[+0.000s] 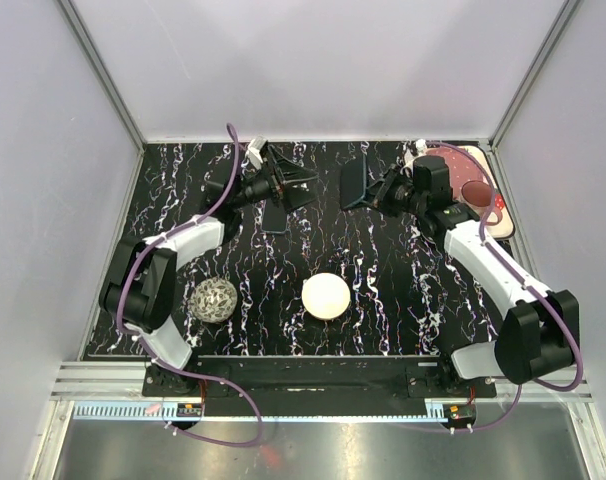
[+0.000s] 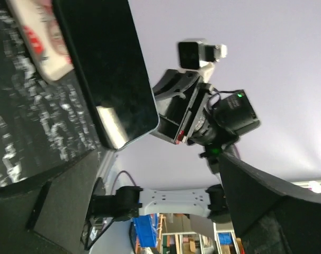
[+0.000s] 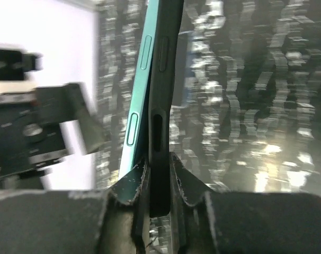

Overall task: Take the phone out of the phone case
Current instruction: Remove the phone case from the phone.

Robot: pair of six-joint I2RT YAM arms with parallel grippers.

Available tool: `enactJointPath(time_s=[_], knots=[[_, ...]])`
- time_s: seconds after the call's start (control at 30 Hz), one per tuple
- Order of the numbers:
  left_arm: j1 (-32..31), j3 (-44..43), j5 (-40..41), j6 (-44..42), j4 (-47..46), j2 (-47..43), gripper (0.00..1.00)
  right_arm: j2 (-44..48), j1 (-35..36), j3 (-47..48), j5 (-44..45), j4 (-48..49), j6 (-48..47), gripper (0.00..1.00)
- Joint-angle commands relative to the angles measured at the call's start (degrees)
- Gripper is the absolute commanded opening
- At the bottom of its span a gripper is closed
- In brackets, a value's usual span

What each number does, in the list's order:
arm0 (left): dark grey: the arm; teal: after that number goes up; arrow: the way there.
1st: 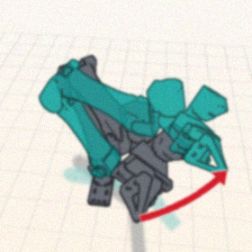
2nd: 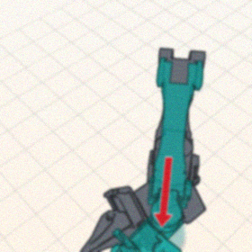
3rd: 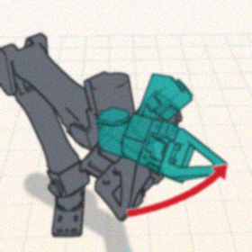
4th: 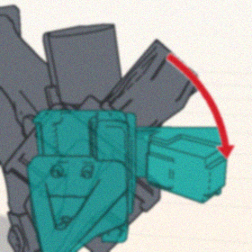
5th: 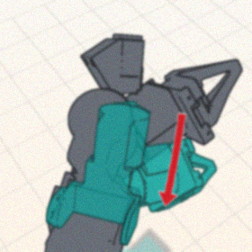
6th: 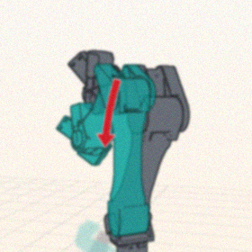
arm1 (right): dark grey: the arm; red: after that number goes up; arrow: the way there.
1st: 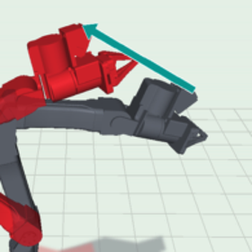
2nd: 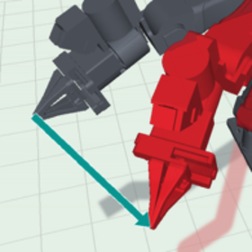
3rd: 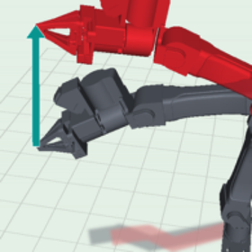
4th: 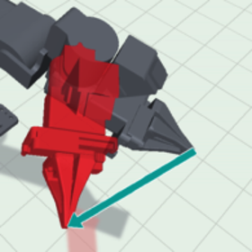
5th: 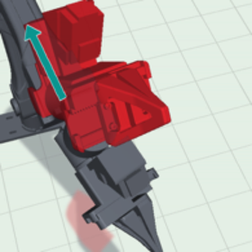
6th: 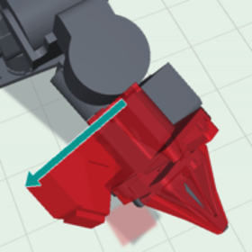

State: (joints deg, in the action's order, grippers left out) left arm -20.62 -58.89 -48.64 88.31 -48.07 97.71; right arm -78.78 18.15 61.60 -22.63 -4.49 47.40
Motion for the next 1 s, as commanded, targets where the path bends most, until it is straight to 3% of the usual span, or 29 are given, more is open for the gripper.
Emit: enactJointPath(time_s=[0.0,0.03,0.07,0.27,0.33,0.47,0.67,0.97], knots=[[1.0,-5.8,6.8,-21.2,30.9,-5.7,0.99,1.3,-0.5,5.3,19.2,-15.3,-16.4,0.00],[0.4,-7.6,9.2,-28.8,43.2,-6.0,0.99,0.6,-0.3,6.2,21.7,-17.2,-18.0,0.00],[0.1,-9.3,11.4,-31.4,47.5,-5.9,0.99,0.1,0.0,6.2,24.4,-19.7,-19.4,0.00],[-3.1,-14.6,21.8,-38.4,58.8,-3.8,0.99,-7.2,6.3,5.0,39.3,-22.1,-25.0,0.00],[-4.2,-15.5,22.5,-39.8,59.6,-2.0,0.99,-10.7,9.2,4.6,43.2,-22.0,-25.2,0.00],[-5.4,-14.0,15.9,-39.0,54.5,1.5,0.99,-14.4,11.6,2.6,42.6,-18.5,-26.7,0.00],[-6.6,-13.0,18.1,-39.5,54.5,3.4,0.99,-19.3,11.7,0.6,38.5,-15.8,-27.3,0.00],[-9.5,-16.9,20.3,-41.6,54.2,10.8,0.99,-26.5,11.6,1.5,34.2,-13.3,-26.2,0.11]])
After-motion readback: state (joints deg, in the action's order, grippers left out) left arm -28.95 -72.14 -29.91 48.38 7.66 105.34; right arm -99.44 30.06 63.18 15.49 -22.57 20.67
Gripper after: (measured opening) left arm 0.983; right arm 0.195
